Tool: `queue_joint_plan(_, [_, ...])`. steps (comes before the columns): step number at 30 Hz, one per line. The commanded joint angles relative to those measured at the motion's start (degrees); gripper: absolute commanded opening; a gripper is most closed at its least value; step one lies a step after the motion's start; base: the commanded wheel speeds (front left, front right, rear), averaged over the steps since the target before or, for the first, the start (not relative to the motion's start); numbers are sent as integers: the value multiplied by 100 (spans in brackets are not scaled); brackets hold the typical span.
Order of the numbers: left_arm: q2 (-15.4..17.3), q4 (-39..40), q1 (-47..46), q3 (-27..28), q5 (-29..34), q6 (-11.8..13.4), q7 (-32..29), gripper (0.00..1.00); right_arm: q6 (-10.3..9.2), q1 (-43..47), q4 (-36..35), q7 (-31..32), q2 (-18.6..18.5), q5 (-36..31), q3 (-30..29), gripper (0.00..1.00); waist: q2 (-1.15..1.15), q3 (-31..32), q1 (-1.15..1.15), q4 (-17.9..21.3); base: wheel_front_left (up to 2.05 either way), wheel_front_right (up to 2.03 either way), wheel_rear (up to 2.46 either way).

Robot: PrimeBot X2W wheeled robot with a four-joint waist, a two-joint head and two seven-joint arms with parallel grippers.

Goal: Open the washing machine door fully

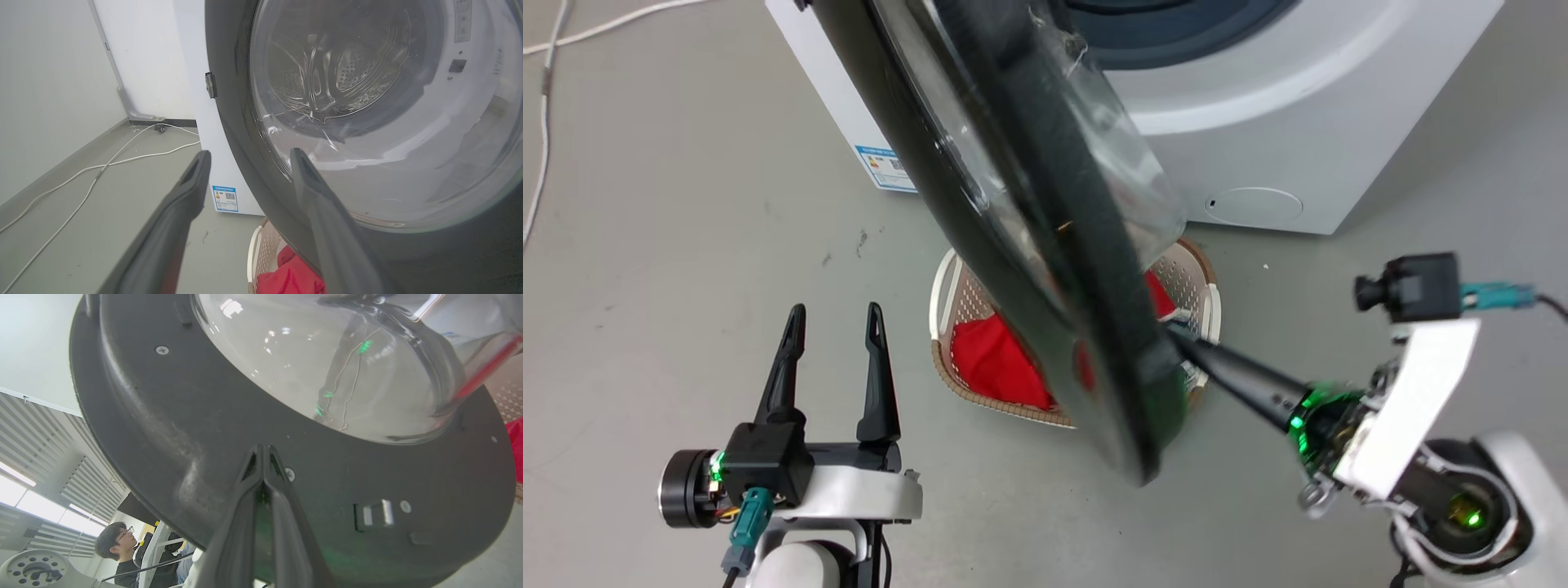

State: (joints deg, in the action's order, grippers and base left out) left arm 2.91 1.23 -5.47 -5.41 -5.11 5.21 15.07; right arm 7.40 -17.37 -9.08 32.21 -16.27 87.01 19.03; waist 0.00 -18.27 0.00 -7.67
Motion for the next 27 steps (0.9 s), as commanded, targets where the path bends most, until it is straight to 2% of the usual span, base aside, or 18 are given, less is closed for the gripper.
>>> queue_joint_plan(1, [-1, -11, 63, 1, 42, 9, 16, 100, 16, 112, -30, 13, 53, 12, 115, 0, 0, 63, 0, -34, 0, 0, 0])
queue_joint_plan(17, [-1, -37, 228, -12, 90, -4, 16, 100, 16, 201, 246, -36, 415, -33, 1144, 0, 0, 320, 0, -213, 0, 0, 0])
queue_joint_plan(23, [-1, -77, 306, 13, 115, 19, 16, 100, 16, 244, 365, -436, 358, -109, 1073, 0, 0, 471, 0, -190, 0, 0, 0])
queue_joint_plan(27, [-1, -97, 420, 54, 153, -7, 16, 100, 16, 409, 303, -927, 257, -148, 832, 0, 0, 683, 0, -124, 0, 0, 0])
